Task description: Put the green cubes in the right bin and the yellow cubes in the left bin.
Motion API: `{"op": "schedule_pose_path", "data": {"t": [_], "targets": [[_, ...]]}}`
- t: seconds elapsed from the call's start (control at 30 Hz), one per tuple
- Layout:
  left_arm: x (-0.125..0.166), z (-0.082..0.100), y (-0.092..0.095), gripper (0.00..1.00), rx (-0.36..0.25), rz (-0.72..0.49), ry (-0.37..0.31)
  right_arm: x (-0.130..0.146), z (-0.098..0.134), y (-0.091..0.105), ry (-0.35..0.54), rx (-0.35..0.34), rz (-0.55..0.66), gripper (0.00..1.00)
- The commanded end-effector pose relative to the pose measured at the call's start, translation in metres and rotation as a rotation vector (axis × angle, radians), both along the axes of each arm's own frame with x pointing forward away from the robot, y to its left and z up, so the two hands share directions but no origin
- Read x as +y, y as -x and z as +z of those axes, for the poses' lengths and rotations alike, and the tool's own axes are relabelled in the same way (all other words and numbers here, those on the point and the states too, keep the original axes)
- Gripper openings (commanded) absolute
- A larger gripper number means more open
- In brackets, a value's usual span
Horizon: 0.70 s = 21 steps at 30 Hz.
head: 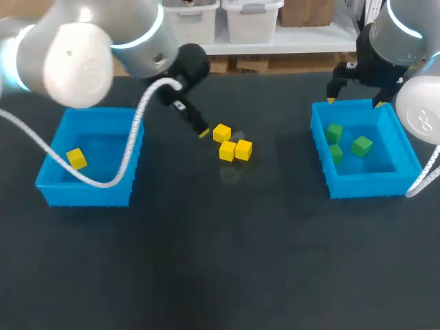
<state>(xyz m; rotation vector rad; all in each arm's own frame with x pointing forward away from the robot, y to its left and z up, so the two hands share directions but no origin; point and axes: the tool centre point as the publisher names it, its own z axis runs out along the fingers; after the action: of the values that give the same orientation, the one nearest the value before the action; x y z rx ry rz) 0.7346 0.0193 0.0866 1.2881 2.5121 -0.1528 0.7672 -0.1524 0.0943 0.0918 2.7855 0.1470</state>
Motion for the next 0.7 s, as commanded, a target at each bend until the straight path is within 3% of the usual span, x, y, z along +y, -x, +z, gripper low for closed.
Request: {"op": "schedule_pose_path", "data": {"t": [0.03,0.2,0.43,0.7], "targets": [[-0.036,-0.003,-0.020,1.00,0.035,0.010,-0.044,0.000,0.000,0.002,0.002,-0.005,-0.003,1.00],[-0.049,-0.011,-0.026,1.00,0.030,0.024,-0.072,0.000,0.000,0.002,0.002,-0.005,-0.003,1.00],[-0.054,-0.025,-0.052,1.00,0.026,0.145,-0.120,0.000,0.000,0.002,0.002,-0.005,-0.003,1.00],[-0.057,-0.038,-0.066,1.00,0.058,0.260,-0.115,0.000,0.000,0.002,0.002,-0.005,-0.003,1.00]]}}
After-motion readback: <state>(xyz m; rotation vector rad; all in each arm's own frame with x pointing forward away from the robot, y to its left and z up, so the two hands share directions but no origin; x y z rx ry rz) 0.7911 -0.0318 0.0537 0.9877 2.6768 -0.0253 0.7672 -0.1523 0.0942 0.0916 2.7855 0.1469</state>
